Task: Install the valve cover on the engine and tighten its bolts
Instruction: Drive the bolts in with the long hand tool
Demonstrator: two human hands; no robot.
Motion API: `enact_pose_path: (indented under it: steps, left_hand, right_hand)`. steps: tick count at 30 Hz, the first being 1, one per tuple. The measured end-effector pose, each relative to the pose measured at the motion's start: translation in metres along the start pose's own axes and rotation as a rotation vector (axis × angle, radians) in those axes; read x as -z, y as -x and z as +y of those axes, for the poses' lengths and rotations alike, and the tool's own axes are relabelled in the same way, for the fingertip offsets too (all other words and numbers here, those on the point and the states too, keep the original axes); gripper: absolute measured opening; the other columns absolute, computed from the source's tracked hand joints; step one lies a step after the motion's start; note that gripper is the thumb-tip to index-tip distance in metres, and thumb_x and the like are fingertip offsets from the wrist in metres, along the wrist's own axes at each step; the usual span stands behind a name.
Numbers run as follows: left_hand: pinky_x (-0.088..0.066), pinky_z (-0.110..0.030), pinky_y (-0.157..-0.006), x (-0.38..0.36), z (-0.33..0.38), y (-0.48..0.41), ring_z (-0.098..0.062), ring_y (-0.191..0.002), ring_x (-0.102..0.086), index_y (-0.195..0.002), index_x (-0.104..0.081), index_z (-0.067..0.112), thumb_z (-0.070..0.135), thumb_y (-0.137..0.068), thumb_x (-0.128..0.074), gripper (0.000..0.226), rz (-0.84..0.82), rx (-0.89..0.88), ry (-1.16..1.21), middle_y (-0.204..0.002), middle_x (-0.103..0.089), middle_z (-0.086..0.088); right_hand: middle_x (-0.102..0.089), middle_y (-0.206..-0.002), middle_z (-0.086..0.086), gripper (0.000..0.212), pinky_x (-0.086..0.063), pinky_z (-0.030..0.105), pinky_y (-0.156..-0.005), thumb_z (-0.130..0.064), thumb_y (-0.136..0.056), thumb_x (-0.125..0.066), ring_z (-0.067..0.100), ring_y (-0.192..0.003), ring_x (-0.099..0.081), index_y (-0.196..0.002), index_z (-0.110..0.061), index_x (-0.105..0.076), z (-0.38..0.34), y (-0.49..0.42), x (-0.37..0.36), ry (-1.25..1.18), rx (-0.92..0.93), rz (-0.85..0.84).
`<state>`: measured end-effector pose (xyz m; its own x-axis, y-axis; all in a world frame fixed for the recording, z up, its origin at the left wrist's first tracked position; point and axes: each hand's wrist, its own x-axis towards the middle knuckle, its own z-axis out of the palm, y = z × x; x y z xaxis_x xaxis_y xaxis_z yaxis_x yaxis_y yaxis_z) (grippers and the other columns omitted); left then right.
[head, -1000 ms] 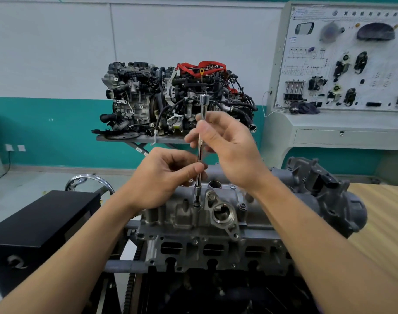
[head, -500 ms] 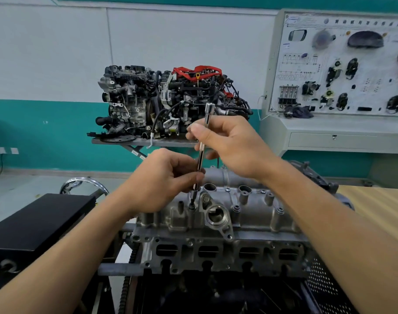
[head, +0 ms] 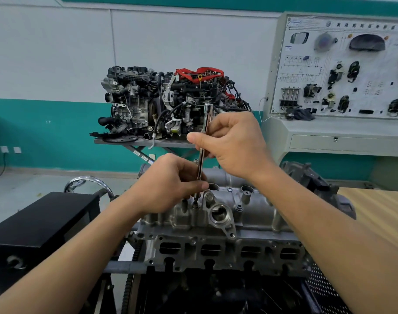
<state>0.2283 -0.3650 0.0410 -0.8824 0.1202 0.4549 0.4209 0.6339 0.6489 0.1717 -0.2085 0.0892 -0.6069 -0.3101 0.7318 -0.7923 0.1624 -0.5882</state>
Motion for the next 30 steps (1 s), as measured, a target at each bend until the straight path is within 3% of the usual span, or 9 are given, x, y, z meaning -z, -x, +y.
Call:
enact_pose_path:
  steps: [4,8,12,15,17,21,25,30]
  left_hand:
    - [-0.056,-0.050,-0.069,0.006,-0.003,-0.003,-0.018,-0.063,-0.062,-0.086,-0.076,0.010,0.010,-0.091,-0.074,0.005,-0.120,-0.016,0.085,-0.069,-0.073,-0.012]
    - [-0.063,-0.030,-0.071,0.015,-0.003,-0.014,-0.015,-0.074,-0.075,-0.094,-0.079,0.010,0.005,-0.090,-0.074,0.008,-0.232,0.022,0.113,-0.082,-0.078,-0.010]
    - [-0.062,-0.028,-0.072,0.015,-0.004,-0.015,-0.014,-0.075,-0.075,-0.097,-0.079,0.013,0.008,-0.092,-0.072,0.009,-0.250,0.014,0.075,-0.083,-0.079,-0.004]
    - [-0.050,-0.018,-0.053,0.012,-0.009,-0.006,-0.006,-0.052,-0.059,-0.075,-0.076,0.026,0.018,-0.093,-0.074,0.019,-0.164,-0.041,-0.004,-0.060,-0.068,0.005]
    - [-0.039,-0.013,-0.048,0.009,-0.009,-0.002,0.000,-0.045,-0.049,-0.072,-0.075,0.026,0.021,-0.092,-0.074,0.021,-0.101,-0.048,-0.006,-0.052,-0.062,0.010]
    - [-0.036,-0.014,-0.049,0.004,-0.008,-0.002,0.000,-0.044,-0.046,-0.061,-0.065,0.033,0.021,-0.093,-0.074,0.035,-0.028,-0.070,-0.048,-0.049,-0.058,0.008]
    - [-0.032,-0.016,-0.048,0.000,-0.013,0.005,-0.003,-0.045,-0.039,-0.059,-0.057,0.029,0.019,-0.092,-0.075,0.039,0.016,-0.152,-0.071,-0.048,-0.048,0.012]
    - [-0.036,-0.013,-0.051,-0.004,-0.019,0.007,-0.003,-0.047,-0.047,-0.062,-0.058,0.043,0.015,-0.092,-0.075,0.044,0.093,-0.248,-0.081,-0.053,-0.055,0.015]
  right_hand:
    - [-0.076,-0.077,0.005,0.012,-0.058,0.026,-0.062,-0.023,-0.095,-0.065,0.012,-0.068,-0.071,-0.087,-0.015,-0.071,-0.003,-0.001,0.008,-0.098,-0.045,-0.282]
    - [-0.077,-0.091,0.002,0.011,-0.057,0.023,-0.062,-0.011,-0.099,-0.056,0.012,-0.082,-0.073,-0.101,-0.012,-0.067,0.000,-0.002,0.022,-0.188,-0.080,-0.481]
    - [-0.077,-0.082,0.007,0.012,-0.058,0.027,-0.056,-0.005,-0.095,-0.061,0.016,-0.074,-0.074,-0.090,-0.002,-0.071,0.004,0.004,0.012,-0.138,-0.007,-0.315]
    - [-0.076,-0.074,0.008,0.015,-0.057,0.025,-0.056,-0.005,-0.093,-0.064,0.018,-0.067,-0.073,-0.083,0.003,-0.072,0.008,0.007,-0.004,-0.113,0.043,-0.187]
    - [-0.075,-0.074,0.008,0.016,-0.055,0.020,-0.057,-0.005,-0.093,-0.065,0.013,-0.065,-0.073,-0.080,0.001,-0.072,0.008,0.004,-0.007,-0.127,0.027,-0.164]
    - [-0.075,-0.073,0.009,0.014,-0.061,0.033,-0.059,-0.007,-0.094,-0.065,0.017,-0.063,-0.073,-0.083,-0.001,-0.073,0.006,0.001,-0.005,-0.133,-0.061,-0.139]
    - [-0.075,-0.072,0.007,0.014,-0.057,0.023,-0.057,-0.006,-0.093,-0.065,0.017,-0.062,-0.073,-0.082,-0.002,-0.072,0.003,0.015,-0.005,-0.157,0.039,-0.127]
    - [-0.075,-0.075,0.006,0.012,-0.061,0.030,-0.061,-0.006,-0.093,-0.065,0.018,-0.063,-0.073,-0.085,-0.001,-0.072,0.004,0.018,-0.005,-0.149,0.073,-0.119]
